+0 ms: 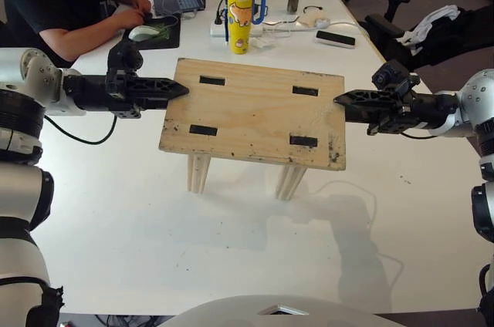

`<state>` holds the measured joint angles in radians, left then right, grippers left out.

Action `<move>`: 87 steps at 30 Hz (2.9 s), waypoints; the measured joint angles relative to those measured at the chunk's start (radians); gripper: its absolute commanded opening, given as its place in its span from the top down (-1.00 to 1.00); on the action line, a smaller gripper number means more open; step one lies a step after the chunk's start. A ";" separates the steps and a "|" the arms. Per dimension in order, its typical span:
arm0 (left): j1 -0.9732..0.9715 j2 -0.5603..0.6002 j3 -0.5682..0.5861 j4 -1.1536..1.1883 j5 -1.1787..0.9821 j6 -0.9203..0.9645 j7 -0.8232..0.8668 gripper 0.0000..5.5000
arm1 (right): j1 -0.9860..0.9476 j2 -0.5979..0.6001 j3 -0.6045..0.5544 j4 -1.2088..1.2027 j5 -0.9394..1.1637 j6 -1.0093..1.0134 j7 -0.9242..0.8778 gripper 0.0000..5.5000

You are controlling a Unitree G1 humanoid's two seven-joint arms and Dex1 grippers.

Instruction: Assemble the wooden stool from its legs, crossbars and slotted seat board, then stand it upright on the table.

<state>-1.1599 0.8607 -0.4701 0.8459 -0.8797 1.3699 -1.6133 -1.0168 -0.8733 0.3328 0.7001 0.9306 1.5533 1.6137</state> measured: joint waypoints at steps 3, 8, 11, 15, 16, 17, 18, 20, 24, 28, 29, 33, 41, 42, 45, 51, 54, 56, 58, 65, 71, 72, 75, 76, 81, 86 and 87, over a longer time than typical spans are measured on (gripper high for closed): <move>-0.022 -0.012 -0.009 0.057 0.022 -0.027 0.000 -0.02 | -0.018 0.008 0.017 0.062 -0.021 -0.048 0.003 0.23; -0.025 -0.006 -0.012 0.137 0.063 -0.061 0.000 -0.31 | -0.018 -0.009 0.058 0.157 -0.064 -0.143 0.003 -0.06; -0.036 -0.001 0.005 0.173 0.083 -0.099 0.000 -0.38 | -0.007 -0.033 0.074 0.164 -0.070 -0.176 0.003 -0.26; -0.034 0.032 -0.001 0.181 0.110 -0.154 0.000 -0.38 | 0.051 -0.073 0.091 0.120 -0.064 -0.211 0.003 -0.45; -0.028 0.047 -0.013 0.170 0.116 -0.178 0.000 -0.38 | 0.068 -0.082 0.097 0.101 -0.060 -0.221 0.003 -0.55; -0.001 0.090 -0.065 0.138 0.138 -0.247 -0.001 -0.38 | 0.106 -0.099 0.114 0.053 -0.058 -0.254 0.003 -0.59; 0.026 0.122 -0.079 0.122 0.114 -0.288 -0.002 -0.38 | 0.141 -0.116 0.124 0.024 -0.059 -0.281 0.002 -0.61; 0.047 0.220 -0.129 0.090 0.104 -0.449 -0.002 -0.38 | 0.230 -0.159 0.148 -0.076 -0.093 -0.418 0.003 -0.61; 0.136 0.395 -0.201 0.081 0.117 -0.717 -0.001 -0.38 | 0.410 -0.190 0.121 -0.180 -0.215 -0.716 -0.006 -0.61; 0.400 0.433 -0.318 -0.131 0.156 -0.805 0.000 -0.38 | 0.632 -0.205 0.007 -0.371 -0.271 -0.931 -0.088 -0.61; 0.436 0.408 -0.299 -0.211 0.136 -0.766 0.002 -0.38 | 0.695 -0.204 -0.033 -0.441 -0.270 -0.953 -0.118 -0.61; 0.388 0.274 -0.066 -0.294 -0.030 -0.543 0.003 -0.38 | 0.825 -0.154 -0.142 -0.568 -0.233 -0.939 -0.208 -0.61; 0.489 0.255 0.155 -0.442 0.065 -0.510 0.030 -0.38 | 1.027 -0.005 -0.279 -0.685 -0.216 -0.942 -0.382 -0.61; 0.511 0.256 0.164 -0.438 0.096 -0.538 0.029 -0.38 | 1.027 0.011 -0.284 -0.694 -0.226 -0.959 -0.404 -0.61; 0.574 0.258 0.223 -0.452 0.149 -0.603 0.035 -0.38 | 1.015 0.068 -0.286 -0.702 -0.314 -1.028 -0.500 -0.61; 0.698 0.211 0.335 -0.572 0.179 -0.676 0.099 -0.38 | 0.949 0.193 -0.286 -0.843 -0.431 -1.114 -0.707 -0.61; 0.745 0.163 0.373 -0.602 0.199 -0.704 0.169 -0.38 | 0.838 0.282 -0.258 -0.850 -0.456 -1.150 -0.750 -0.61; 0.773 0.106 0.391 -0.634 0.196 -0.700 0.217 -0.38 | 0.758 0.360 -0.211 -0.813 -0.482 -1.179 -0.757 -0.61; 0.808 0.062 0.407 -0.670 0.193 -0.693 0.258 -0.38 | 0.685 0.431 -0.182 -0.742 -0.487 -1.188 -0.749 -0.61; 0.875 -0.020 0.438 -0.746 0.192 -0.665 0.328 -0.38 | 0.479 0.573 -0.163 -0.434 -0.519 -1.236 -0.689 -0.61; 0.893 -0.045 0.448 -0.758 0.194 -0.654 0.336 -0.38 | 0.406 0.619 -0.171 -0.266 -0.490 -1.229 -0.562 -0.54; 0.893 -0.049 0.449 -0.757 0.195 -0.654 0.336 -0.38 | 0.398 0.622 -0.172 -0.253 -0.490 -1.229 -0.552 -0.50; 0.894 -0.064 0.449 -0.755 0.195 -0.653 0.341 -0.38 | 0.377 0.633 -0.186 -0.211 -0.493 -1.253 -0.539 -0.42; 0.898 -0.065 0.450 -0.755 0.196 -0.654 0.342 -0.38 | 0.370 0.637 -0.191 -0.197 -0.498 -1.264 -0.539 -0.41; 0.941 -0.093 0.451 -0.766 0.198 -0.655 0.362 -0.38 | 0.335 0.671 -0.203 -0.138 -0.520 -1.291 -0.520 -0.13; 0.939 -0.114 0.451 -0.762 0.208 -0.659 0.370 -0.38 | 0.319 0.726 -0.202 -0.109 -0.525 -1.291 -0.488 0.14; 0.938 -0.116 0.451 -0.757 0.214 -0.662 0.370 -0.38 | 0.315 0.730 -0.202 -0.103 -0.528 -1.292 -0.488 0.20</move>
<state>-0.2218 0.7444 -0.0189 0.0889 -0.6655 0.7079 -1.2432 -0.7021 -0.1431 0.1305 0.5971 0.4030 0.2618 1.1260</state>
